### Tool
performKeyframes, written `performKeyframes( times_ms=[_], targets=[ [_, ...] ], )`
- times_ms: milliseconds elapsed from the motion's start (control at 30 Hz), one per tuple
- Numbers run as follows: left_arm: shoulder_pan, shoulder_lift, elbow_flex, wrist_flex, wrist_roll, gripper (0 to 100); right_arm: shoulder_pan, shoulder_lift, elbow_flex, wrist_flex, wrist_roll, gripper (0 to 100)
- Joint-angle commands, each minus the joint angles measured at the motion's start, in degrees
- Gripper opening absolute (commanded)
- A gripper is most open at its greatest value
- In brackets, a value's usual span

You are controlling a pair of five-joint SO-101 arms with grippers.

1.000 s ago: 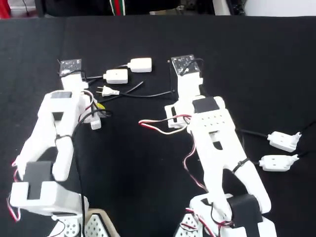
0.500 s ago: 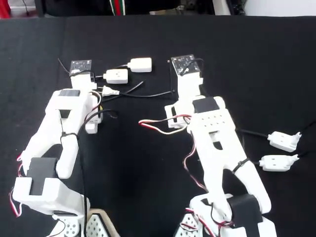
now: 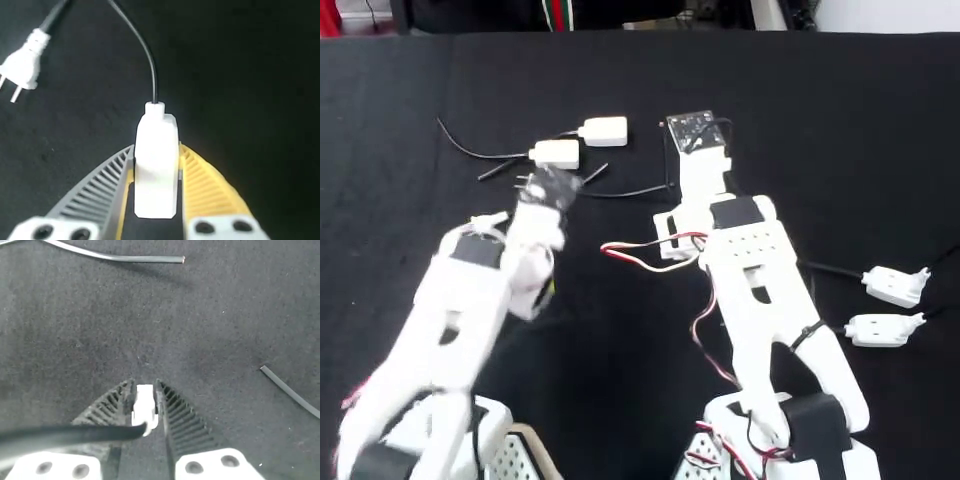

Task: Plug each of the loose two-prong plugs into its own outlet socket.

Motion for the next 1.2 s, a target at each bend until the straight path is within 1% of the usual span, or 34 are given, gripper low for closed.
performKeyframes(
  times_ms=[0, 100, 233, 300, 400, 467, 533, 633, 700, 733, 800, 967, 1067, 1100, 1167],
  targets=[
    [3.6, -12.2, 2.9, 5.4, -7.5, 3, 0.7, -2.2, -2.0, 0.3, 0.3, 1.1],
    [4.3, -17.1, 5.0, 8.0, -15.6, 3, 2.0, -2.2, -2.2, 0.3, 0.3, 1.1],
    [4.3, -18.5, 7.5, 8.9, -28.2, 3, 3.9, -2.2, -2.5, 0.3, 0.3, 1.1],
    [4.3, -18.0, 9.6, 9.0, -36.6, 3, 4.0, -2.2, -2.9, 0.4, 0.3, 1.1],
    [2.9, -16.4, 14.5, 8.4, -53.0, 3, 4.0, -2.2, -2.9, 0.4, 0.3, 1.1],
    [1.6, -14.9, 16.9, 6.3, -59.9, 3, 4.0, -2.2, -2.9, 0.4, 0.3, 1.1],
    [-0.2, -13.4, 18.8, 1.1, -63.3, 3, 4.0, -2.2, -2.9, 0.3, 0.3, 1.1],
    [-2.7, -10.9, 19.6, -5.8, -66.5, 3, 4.0, -2.0, -2.9, 0.1, 0.3, 1.1],
    [-3.1, -9.4, 19.5, -8.3, -67.7, 4, 4.0, -2.0, -2.9, 0.1, 0.3, 1.1],
    [-3.3, -8.9, 19.3, -9.1, -68.4, 6, 4.0, -2.0, -2.9, 0.1, 0.3, 1.1],
    [-4.4, -8.3, 18.0, -9.8, -68.3, 13, 4.0, -2.0, -2.9, -0.1, 0.3, 1.1],
    [-8.3, -7.8, 14.1, -11.4, -69.1, 38, 3.9, -1.9, -2.9, -0.1, 0.3, 1.1],
    [-11.4, -7.9, 9.8, -10.1, -65.9, 49, 3.9, -1.9, -2.9, -0.1, 0.3, 1.1],
    [-12.4, -7.9, 8.0, -9.4, -62.9, 50, 3.9, -1.9, -2.9, -0.1, 0.3, 1.1],
    [-13.6, -7.9, 4.6, -6.9, -55.4, 50, 3.9, -1.9, -2.9, -0.1, 0.3, 1.1]
  ],
)
